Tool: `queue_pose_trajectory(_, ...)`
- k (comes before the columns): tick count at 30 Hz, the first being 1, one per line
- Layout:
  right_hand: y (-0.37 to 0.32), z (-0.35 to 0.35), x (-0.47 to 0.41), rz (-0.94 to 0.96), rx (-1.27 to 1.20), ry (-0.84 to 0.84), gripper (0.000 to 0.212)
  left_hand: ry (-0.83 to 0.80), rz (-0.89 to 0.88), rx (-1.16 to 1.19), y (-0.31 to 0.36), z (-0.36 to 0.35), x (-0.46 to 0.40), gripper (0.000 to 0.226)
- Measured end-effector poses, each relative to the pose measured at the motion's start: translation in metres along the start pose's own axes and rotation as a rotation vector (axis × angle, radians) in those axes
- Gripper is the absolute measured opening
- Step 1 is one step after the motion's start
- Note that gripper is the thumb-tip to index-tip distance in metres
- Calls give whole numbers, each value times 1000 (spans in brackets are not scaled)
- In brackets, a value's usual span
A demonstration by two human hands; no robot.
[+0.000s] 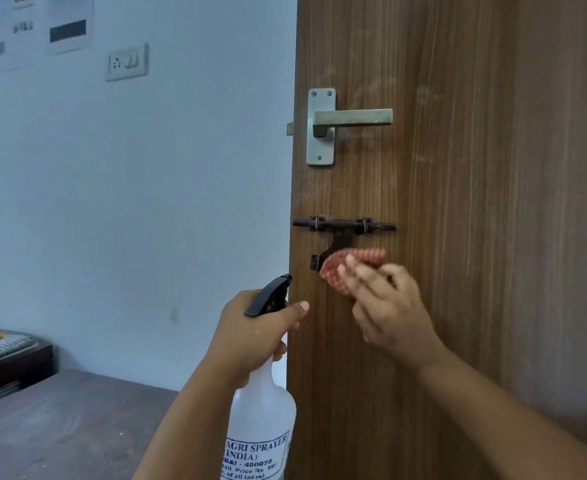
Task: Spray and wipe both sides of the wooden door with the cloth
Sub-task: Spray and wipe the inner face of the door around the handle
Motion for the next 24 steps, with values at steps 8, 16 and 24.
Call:
queue_pose_trajectory(8,-14,-15,-32,-72,124,-111,54,-15,-12,21,9,-16,-4,25)
queue_pose_trajectory(16,16,27,-16,-338,-140,-136,50,-59,-15,35,26,-20,-5,20)
queue_pose_trajectory(24,63,60,-54,-529,-200,91,47,-81,-71,15,49,-31,-20,25)
Point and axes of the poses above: each hand's wrist, its own x-axis away from the middle knuckle, its own z-axis out of the back of the hand, y = z × x, the point moved 3 cm from there along -x, towards the middle knuckle, and after that the axes turned 12 degrees about x, right-handed, at the moved point
